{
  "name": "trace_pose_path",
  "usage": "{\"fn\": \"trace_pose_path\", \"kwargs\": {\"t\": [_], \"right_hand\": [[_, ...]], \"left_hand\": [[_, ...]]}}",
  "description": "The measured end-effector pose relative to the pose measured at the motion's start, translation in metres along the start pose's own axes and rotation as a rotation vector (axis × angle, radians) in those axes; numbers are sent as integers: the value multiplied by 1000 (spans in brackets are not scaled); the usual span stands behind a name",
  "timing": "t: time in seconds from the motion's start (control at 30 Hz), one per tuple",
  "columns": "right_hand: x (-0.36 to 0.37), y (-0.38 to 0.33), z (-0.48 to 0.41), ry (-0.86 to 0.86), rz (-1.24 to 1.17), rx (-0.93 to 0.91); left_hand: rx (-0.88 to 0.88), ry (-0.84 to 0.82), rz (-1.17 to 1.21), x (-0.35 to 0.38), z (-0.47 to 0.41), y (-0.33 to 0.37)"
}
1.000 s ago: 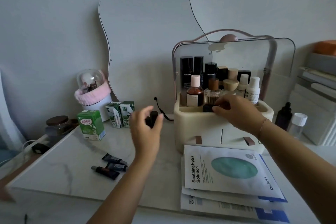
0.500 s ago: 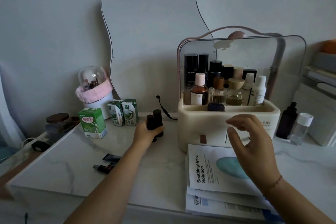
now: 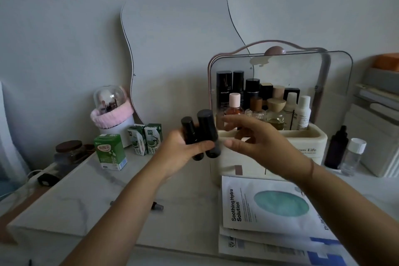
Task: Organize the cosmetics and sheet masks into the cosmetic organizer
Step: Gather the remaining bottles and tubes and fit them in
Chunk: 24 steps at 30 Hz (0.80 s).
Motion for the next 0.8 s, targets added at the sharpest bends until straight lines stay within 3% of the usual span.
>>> {"fn": "trace_pose_path", "kwargs": {"t": [0.07,0.2,0.43,0.63,0.8], "right_hand": [[6,-5,-11,-91,-94,17],[-10,1,-35,-15,-330,141],[-32,46,-57,177,-224,244],[-23,66,-60,154,23,177],[-16,71,-62,104,90,130]], "left_hand": [[39,-84,-40,19,-2,20],[68,-59,-61,43,-26,34],[2,17,-7,66,-54,13],[50,24,-196,69,-57,-9],[46,8,-197,64,-62,-19]]}}
Point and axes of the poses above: each hand's wrist, its own z-axis away from the middle knuckle, its own x-axis out of the palm, y = z × x, the point moved 10 cm from there along -z, towards the middle knuckle, and after that the axes turned 15 degrees about y, right-handed, at the moved point
